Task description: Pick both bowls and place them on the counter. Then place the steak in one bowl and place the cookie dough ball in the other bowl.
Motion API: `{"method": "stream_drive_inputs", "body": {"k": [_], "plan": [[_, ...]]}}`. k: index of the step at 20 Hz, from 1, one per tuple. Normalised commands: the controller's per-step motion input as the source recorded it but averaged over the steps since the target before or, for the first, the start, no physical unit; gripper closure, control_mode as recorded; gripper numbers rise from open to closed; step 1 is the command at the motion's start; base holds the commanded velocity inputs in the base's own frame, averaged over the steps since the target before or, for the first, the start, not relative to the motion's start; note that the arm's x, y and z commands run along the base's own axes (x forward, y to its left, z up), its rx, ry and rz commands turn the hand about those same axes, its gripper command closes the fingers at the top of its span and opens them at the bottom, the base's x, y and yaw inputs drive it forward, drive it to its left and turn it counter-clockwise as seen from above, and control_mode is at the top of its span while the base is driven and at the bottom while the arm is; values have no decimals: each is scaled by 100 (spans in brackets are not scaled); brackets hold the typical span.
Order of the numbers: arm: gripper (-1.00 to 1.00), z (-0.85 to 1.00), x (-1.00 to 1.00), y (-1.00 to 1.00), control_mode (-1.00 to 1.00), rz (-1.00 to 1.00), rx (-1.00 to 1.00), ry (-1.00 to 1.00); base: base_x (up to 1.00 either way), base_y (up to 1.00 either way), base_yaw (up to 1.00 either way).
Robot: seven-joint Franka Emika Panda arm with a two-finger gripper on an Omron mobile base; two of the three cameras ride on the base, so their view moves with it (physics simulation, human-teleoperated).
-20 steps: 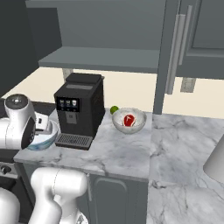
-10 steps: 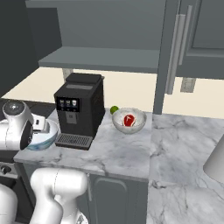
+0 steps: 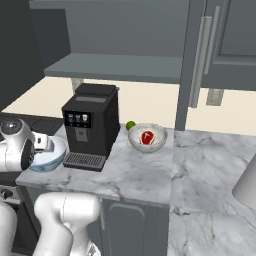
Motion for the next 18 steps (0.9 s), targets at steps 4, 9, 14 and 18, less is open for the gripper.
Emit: {"method": "stream_drive_inputs", "body": {"k": [4, 9, 14, 18], "plan": [[100, -24, 31, 14, -100, 0, -3, 2, 0, 0, 0], [100, -14, 31, 13, -100, 0, 0, 10, 0, 0, 0], [100, -14, 27, 20, -100, 0, -2, 5, 0, 0, 0], [100, -24, 24, 16, -100, -1, -4, 9, 0, 0, 0]]}}
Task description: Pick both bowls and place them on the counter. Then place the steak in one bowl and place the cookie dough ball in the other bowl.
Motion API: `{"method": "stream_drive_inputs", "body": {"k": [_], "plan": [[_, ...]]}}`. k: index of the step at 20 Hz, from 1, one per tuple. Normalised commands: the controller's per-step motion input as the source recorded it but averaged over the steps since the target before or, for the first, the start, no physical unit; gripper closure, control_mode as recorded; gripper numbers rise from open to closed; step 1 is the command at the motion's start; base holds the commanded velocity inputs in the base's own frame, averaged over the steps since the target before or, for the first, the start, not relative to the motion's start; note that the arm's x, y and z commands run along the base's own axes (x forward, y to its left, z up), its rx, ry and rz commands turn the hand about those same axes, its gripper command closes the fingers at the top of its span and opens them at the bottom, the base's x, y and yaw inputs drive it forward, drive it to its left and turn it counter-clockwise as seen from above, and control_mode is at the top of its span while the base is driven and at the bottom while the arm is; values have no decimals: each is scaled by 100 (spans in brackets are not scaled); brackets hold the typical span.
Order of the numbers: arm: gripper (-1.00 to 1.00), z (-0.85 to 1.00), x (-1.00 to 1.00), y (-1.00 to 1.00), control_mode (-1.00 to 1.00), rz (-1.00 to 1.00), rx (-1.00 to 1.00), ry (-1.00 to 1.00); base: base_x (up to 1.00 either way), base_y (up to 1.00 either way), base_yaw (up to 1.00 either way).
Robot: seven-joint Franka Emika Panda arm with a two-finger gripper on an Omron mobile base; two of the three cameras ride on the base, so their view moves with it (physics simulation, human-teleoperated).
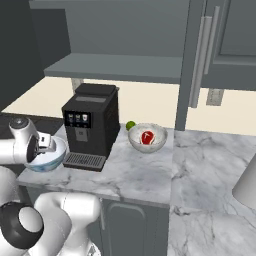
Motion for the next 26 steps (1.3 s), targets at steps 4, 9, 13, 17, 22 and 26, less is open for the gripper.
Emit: {"method": "stream_drive_inputs", "body": {"k": [4, 9, 13, 17, 22, 26], "plan": [[100, -34, 19, 13, -100, 0, -3, 8, 0, 0, 0], [100, -25, 22, 12, -100, 0, -1, 2, 0, 0, 0], [100, -26, 18, 6, -100, 0, -1, 4, 0, 0, 0], [100, -22, 21, 7, -100, 0, 0, 4, 0, 0, 0], [100, -14, 21, 5, -100, 0, -1, 4, 0, 0, 0], [100, -12, 17, 4, -100, 0, -2, 5, 0, 0, 0]]}}
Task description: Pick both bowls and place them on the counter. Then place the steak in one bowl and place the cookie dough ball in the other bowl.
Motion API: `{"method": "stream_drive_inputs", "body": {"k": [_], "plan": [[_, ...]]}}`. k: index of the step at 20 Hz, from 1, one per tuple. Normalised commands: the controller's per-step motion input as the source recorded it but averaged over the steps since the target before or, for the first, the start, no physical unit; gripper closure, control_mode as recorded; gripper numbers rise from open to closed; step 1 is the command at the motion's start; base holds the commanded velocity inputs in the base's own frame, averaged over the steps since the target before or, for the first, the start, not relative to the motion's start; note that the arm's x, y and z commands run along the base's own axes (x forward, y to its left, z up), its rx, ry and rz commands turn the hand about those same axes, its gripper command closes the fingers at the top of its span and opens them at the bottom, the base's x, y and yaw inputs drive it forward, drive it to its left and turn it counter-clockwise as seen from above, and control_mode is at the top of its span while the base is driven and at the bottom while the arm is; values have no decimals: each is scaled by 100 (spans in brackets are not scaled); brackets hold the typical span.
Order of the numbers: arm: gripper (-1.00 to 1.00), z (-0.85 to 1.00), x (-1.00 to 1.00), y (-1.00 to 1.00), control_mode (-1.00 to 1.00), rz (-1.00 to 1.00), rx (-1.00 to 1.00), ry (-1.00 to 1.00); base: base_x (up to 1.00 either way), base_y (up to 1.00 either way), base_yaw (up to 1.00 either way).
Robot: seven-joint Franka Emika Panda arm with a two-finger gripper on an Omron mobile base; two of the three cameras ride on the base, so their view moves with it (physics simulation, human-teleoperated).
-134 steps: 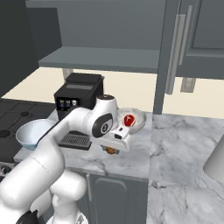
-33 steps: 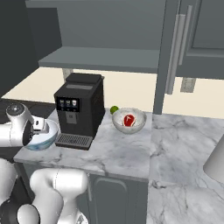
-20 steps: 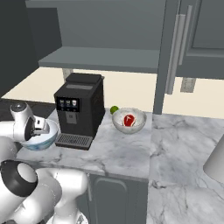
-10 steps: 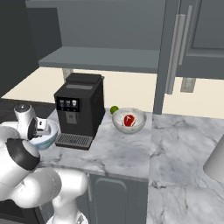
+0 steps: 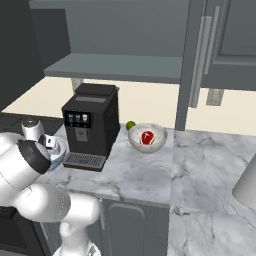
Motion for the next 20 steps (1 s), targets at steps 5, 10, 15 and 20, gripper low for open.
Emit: {"method": "stream_drive_inputs", "body": {"k": [5, 10, 15, 20], "plan": [[100, -9, 8, 6, -100, 0, -2, 4, 0, 0, 0], [-100, -7, 3, 5, -100, 0, -2, 2, 0, 0, 0], [-100, 0, -2, -1, -100, 0, -2, 1, 0, 0, 0], [-100, 3, -9, -6, -100, 0, 0, 0, 0, 0, 0]]}}
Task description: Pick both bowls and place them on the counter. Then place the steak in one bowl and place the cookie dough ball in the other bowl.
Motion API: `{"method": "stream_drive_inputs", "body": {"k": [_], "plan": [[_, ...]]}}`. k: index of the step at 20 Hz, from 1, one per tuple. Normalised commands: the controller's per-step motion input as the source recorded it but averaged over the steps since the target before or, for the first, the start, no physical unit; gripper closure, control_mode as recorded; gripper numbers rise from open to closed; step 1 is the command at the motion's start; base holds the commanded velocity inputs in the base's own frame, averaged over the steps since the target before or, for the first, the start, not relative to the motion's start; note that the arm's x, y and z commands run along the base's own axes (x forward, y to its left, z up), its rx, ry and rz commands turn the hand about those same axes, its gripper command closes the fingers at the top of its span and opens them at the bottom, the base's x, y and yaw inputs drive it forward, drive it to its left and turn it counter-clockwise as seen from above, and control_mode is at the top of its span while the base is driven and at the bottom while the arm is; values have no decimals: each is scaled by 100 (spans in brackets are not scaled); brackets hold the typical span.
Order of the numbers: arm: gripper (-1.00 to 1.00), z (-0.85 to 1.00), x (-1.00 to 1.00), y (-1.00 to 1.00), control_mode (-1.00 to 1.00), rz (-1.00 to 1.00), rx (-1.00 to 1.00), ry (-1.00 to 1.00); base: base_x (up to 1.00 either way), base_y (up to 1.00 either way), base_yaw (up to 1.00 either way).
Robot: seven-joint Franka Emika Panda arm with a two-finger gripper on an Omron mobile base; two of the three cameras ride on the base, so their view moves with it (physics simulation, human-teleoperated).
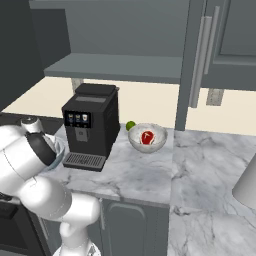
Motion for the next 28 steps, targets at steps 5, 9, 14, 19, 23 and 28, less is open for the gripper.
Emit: {"method": "stream_drive_inputs", "body": {"k": [5, 9, 14, 19, 23, 28], "plan": [[-100, 13, -9, -8, -100, 0, 0, 0, 0, 0, 0], [-100, 27, -18, -17, -100, 0, 0, 0, 0, 0, 0], [-100, 26, -24, -21, -100, 0, 0, 0, 0, 0, 0], [-100, 24, -19, -26, -100, 0, 3, 0, 0, 0, 0], [-100, 35, -27, -26, -100, 2, 4, 0, 0, 0, 0], [-100, 45, -27, -37, -100, 4, 0, -3, 0, 0, 0]]}}
